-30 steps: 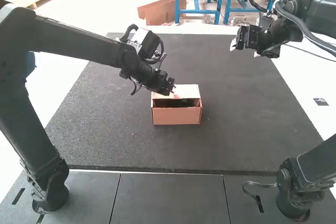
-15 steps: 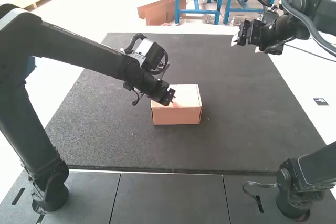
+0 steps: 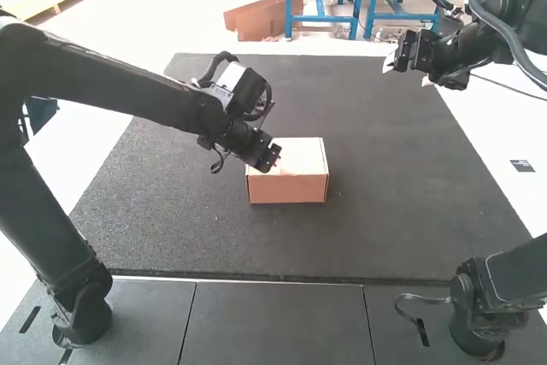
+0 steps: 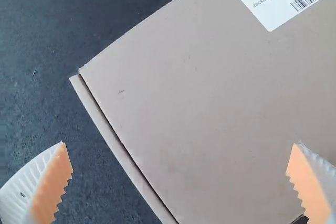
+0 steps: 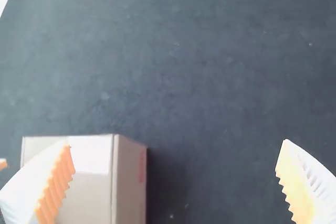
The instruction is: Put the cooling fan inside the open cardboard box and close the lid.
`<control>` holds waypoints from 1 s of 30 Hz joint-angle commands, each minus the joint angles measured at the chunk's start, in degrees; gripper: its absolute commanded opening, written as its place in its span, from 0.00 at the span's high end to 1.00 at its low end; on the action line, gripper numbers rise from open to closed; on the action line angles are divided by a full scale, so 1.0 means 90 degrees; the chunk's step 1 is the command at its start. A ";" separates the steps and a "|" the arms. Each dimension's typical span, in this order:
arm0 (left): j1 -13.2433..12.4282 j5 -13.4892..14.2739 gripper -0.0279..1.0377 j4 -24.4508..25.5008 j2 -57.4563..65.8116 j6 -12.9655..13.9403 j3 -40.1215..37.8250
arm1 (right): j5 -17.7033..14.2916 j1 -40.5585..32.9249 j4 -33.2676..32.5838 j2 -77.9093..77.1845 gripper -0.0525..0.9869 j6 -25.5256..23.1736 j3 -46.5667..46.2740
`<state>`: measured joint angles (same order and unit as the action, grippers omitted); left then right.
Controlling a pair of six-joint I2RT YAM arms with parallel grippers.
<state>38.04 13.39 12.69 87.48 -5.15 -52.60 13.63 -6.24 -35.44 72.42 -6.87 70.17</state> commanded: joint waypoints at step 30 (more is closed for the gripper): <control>-0.1346 -0.0491 0.07 -0.2875 -0.6283 -0.0190 0.3227 | -0.0743 0.0059 0.3225 -0.2940 0.08 0.1115 -0.3773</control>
<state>26.46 6.33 -11.75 35.00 -6.90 -27.11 9.47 -6.20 -8.78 50.43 2.04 40.25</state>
